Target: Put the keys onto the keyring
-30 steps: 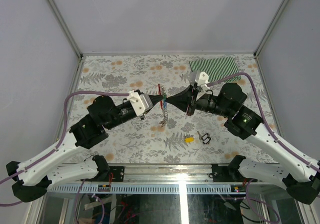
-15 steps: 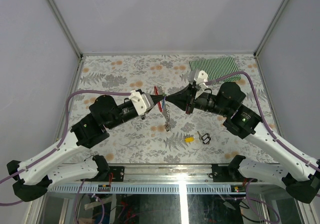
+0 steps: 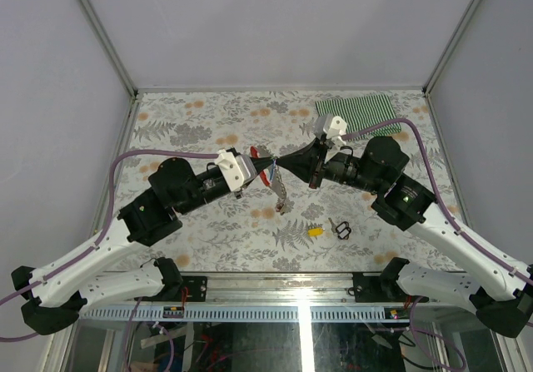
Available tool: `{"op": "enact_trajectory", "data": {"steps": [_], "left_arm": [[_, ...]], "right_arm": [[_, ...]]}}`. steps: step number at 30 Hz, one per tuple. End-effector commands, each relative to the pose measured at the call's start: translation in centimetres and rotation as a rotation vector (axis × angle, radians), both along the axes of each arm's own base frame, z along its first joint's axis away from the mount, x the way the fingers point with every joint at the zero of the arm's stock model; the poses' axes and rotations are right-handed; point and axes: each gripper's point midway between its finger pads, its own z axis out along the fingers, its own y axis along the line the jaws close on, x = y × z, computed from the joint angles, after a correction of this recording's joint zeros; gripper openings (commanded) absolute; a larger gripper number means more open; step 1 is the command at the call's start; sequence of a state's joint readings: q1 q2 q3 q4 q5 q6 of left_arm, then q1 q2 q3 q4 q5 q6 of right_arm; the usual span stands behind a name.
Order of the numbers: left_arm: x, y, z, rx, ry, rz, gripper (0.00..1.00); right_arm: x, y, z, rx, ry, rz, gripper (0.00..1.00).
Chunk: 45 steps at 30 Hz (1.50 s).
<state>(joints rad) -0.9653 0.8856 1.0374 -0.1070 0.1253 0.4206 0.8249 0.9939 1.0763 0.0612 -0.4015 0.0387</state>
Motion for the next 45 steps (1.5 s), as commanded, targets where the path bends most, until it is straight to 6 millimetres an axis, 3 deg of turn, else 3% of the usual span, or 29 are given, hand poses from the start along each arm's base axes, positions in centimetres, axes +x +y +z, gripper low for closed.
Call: {"op": "enact_trajectory", "data": {"steps": [1,31,36,41,45], "left_arm": [[-0.9,0.1,3.4,-0.091,-0.063,-0.033,0.00],[-1.1,0.8,4.1,-0.124,-0.079,-0.019,0.00],[-1.1,0.8,4.1,-0.125,-0.079,-0.019,0.00],[-1.2,0.8,4.1,-0.125,-0.082,-0.023,0.00],[-1.3,0.8,4.3,-0.127,-0.085,-0.026,0.00]], "right_arm": [[0.5,-0.2,2.9,0.066,-0.042,-0.042,0.00],[1.1,-0.4,0.6,0.035,0.087,-0.088,0.00],[1.0,-0.3,0.7,0.044,0.102,-0.082,0.00],[0.9,-0.2,1.2,0.065,0.104,-0.079,0.07],[0.9,-0.1,1.6,0.081,0.108,-0.074,0.04]]}}
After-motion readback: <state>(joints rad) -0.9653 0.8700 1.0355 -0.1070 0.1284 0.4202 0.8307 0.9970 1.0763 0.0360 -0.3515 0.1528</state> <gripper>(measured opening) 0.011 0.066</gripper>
